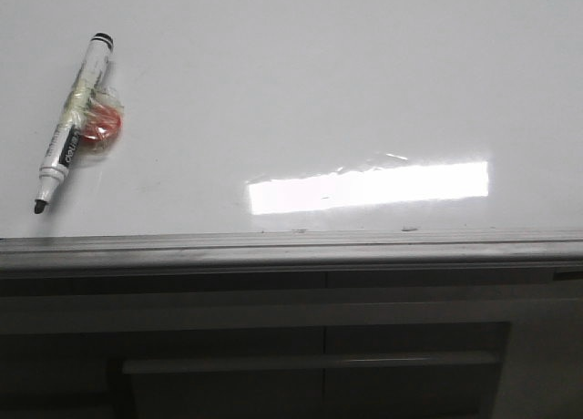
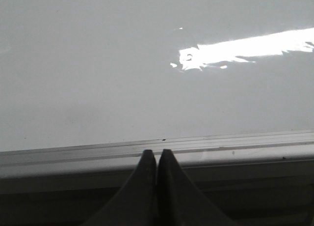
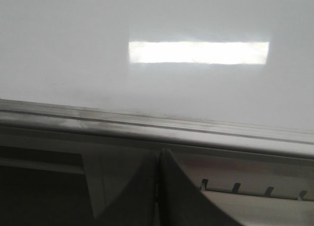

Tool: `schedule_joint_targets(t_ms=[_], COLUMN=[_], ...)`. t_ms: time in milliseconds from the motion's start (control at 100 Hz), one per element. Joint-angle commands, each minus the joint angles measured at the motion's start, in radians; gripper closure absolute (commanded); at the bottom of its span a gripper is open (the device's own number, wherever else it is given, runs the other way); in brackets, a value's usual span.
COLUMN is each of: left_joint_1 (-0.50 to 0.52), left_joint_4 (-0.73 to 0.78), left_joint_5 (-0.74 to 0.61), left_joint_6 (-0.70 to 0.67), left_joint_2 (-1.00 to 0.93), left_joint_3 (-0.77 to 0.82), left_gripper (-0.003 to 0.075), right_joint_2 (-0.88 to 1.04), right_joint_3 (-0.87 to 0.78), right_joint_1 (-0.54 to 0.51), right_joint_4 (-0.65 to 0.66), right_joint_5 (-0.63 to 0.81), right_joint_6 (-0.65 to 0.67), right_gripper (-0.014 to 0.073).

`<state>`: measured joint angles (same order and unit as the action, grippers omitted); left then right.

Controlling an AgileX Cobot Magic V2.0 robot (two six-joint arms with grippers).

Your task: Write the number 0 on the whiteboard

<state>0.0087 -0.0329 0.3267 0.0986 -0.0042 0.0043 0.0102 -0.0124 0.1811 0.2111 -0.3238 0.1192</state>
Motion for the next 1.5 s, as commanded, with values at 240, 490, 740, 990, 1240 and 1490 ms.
schedule_joint_targets(t_ms=[240,490,740,990,1240,1490], left_joint_1=[0.003,0.003,0.003,0.003,0.001,0.002], left_joint_4=[-0.015,-0.033,-0.454,-0.945,-0.854,-0.658], left_joint_5=[-0.067,-0.116,-0.193,-0.202,-0.023,0.366], left_joint_6=[-0.001,-0.001,-0.019,-0.019,0.203,0.366], left_joint_2=[-0.027,-0.027,-0.027,-0.027,-0.002,0.318], left_joint_3=[0.032,0.032,0.032,0.032,-0.153,-0.511], left_gripper=[0.074,0.074,0.074,0.074,0.0715,0.0365], right_joint_2=[0.018,0.018,0.018,0.018,0.016,-0.082], right_joint_3=[-0.012,-0.012,-0.012,0.037,0.246,0.354], right_joint_1=[-0.007,-0.007,-0.006,-0.006,-0.006,-0.006], right_joint_4=[0.007,-0.166,-0.423,-0.489,-0.462,-0.462], right_joint_5=[0.054,0.469,0.531,0.506,0.058,-0.054], right_joint_6=[-0.009,-0.007,0.001,0.106,0.022,-0.073], right_gripper=[0.0651,0.0651,0.0651,0.0651,0.0564,0.0268])
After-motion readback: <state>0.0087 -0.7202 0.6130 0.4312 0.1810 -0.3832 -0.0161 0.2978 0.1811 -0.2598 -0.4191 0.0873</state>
